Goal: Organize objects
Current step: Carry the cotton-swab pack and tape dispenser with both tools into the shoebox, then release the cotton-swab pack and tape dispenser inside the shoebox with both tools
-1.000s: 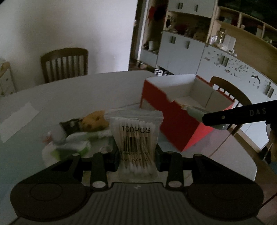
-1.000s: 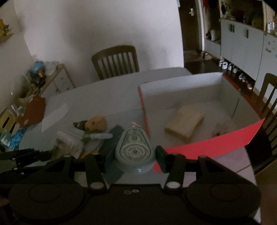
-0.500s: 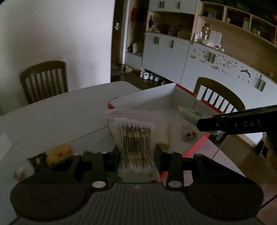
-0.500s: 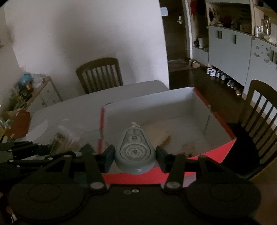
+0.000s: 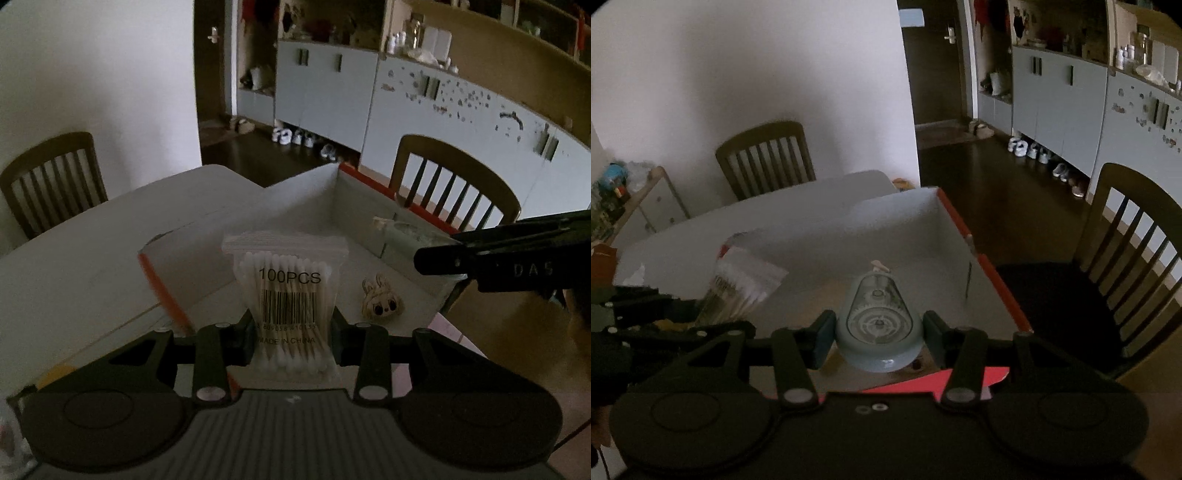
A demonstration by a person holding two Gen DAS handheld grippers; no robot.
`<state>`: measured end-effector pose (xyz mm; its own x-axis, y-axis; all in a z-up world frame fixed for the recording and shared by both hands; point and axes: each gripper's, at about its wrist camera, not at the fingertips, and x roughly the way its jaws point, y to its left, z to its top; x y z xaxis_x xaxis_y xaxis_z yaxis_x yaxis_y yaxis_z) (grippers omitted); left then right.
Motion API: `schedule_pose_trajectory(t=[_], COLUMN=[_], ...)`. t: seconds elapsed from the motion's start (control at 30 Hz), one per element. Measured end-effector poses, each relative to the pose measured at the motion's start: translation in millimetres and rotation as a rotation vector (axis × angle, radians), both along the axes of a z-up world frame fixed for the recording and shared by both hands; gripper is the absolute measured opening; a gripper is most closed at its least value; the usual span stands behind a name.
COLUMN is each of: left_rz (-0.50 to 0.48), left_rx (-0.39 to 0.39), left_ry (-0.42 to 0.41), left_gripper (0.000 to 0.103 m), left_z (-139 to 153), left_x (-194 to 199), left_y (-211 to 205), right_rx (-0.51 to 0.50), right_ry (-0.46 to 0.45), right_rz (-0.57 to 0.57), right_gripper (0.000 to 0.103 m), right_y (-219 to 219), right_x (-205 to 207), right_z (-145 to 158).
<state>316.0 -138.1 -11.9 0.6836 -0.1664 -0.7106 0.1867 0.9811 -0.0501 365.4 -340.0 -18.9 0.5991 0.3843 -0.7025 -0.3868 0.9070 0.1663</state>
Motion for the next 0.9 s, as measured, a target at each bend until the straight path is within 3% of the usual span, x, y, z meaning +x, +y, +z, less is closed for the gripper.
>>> schedule_pose_trajectory(t=[0.4, 0.9], left_rz=[-0.019, -0.03], left_rx=[0.081, 0.096], left_ry=[0.145, 0.324], left_gripper=[0.037, 0.037], left_z=[-36.5, -71.9], left_x=[72.2, 107.8], left_y=[-17.1, -21.7], right_rx=[-0.124, -0.207], right_ry=[0.056, 0.12], right_rz=[0.084, 0.176], right_gripper=[0.051, 0.051], right_y=[16.1, 34.0], right_x=[40.2, 53.6], right_z=[-42.0, -68.7])
